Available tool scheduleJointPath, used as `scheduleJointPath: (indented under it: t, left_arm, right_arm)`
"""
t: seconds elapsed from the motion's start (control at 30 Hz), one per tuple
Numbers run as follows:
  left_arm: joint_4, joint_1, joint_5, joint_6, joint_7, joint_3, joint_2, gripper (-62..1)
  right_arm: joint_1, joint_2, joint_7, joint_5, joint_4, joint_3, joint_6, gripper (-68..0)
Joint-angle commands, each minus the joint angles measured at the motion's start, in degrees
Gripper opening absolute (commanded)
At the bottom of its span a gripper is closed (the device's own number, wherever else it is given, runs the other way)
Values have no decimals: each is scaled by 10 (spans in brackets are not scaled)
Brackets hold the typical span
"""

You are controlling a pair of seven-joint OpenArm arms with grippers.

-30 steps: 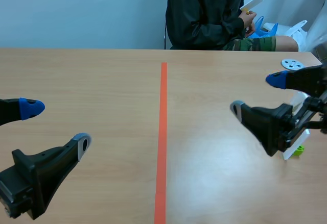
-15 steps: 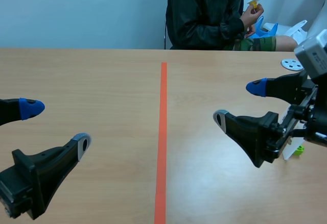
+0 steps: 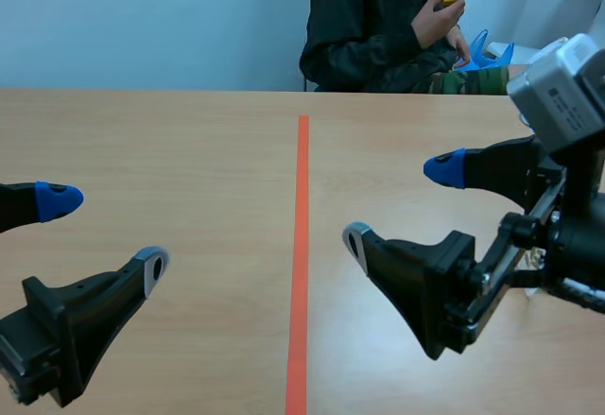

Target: Sort the leaf by its shape. The table is split by an orange tape line. A compound leaf with several leaflets goes to the left side, a simple leaf with one blade goes to the right side. Return to the home posture when a red brick is placed on the table.

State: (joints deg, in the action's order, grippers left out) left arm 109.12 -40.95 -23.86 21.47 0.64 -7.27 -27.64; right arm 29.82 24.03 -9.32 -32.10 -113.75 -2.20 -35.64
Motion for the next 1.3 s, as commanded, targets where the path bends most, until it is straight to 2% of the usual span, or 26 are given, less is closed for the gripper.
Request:
scheduleJointPath:
  t: [0.0,0.07,0.17,0.37,0.43,0.77,1.27]
  left_arm:
    - [3,0,-4,1,8,2,2,14]
    - [3,0,-4,1,8,2,2,14]
    - [3,0,-4,1,8,2,2,14]
    - [3,0,-4,1,8,2,2,14]
    - [3,0,-4,1,8,2,2,14]
    - [3,0,-4,1,8,2,2,14]
    - [3,0,-4,1,8,2,2,14]
  right_arm:
    - [15,-7,4,-2,1,6,12,4]
    - [30,-15,4,5,-2,6,22,4]
    - [43,-23,5,23,-2,6,51,4]
    - [43,-26,4,24,-2,6,151,4]
    - [43,-26,5,30,-2,6,168,4]
    - [43,-26,15,66,-2,6,168,4]
    - [43,-26,15,76,-2,6,168,4]
